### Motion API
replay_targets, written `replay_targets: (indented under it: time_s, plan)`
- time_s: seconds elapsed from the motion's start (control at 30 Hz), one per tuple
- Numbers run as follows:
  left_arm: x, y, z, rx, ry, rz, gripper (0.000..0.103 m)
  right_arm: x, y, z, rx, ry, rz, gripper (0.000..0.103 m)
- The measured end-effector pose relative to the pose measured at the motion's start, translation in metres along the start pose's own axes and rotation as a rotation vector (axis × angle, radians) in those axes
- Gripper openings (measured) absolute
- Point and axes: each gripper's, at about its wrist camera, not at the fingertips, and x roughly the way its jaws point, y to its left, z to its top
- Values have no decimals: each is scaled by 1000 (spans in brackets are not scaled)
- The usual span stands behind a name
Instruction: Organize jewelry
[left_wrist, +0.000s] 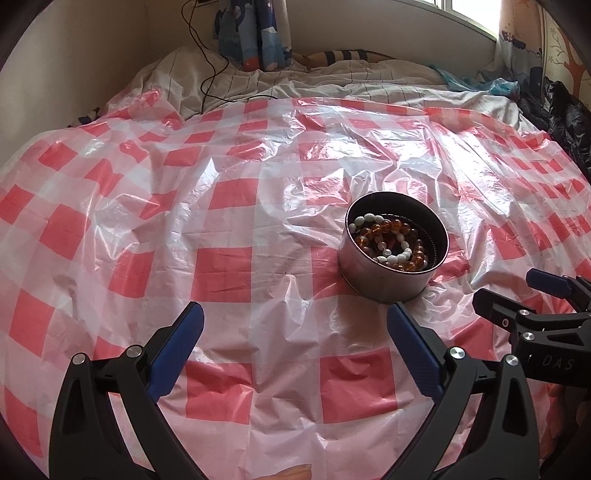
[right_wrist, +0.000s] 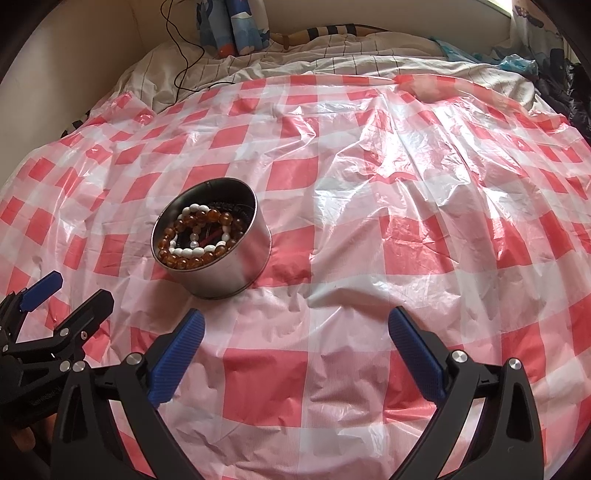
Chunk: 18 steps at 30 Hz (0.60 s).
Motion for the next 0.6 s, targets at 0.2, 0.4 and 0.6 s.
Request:
replay_targets:
  time_s: [0.2, 0.4, 0.6]
  plan:
    - [-3, 1, -2, -10, 15, -17, 95, -4, 0, -1, 3, -5, 0, 95]
    - [-7, 0, -5, 0, 13, -18, 95, -11, 0, -4, -2, -9, -3, 95]
    - [-10, -1, -7, -1, 12, -16, 95, -13, 0, -5, -5, -11, -5, 95]
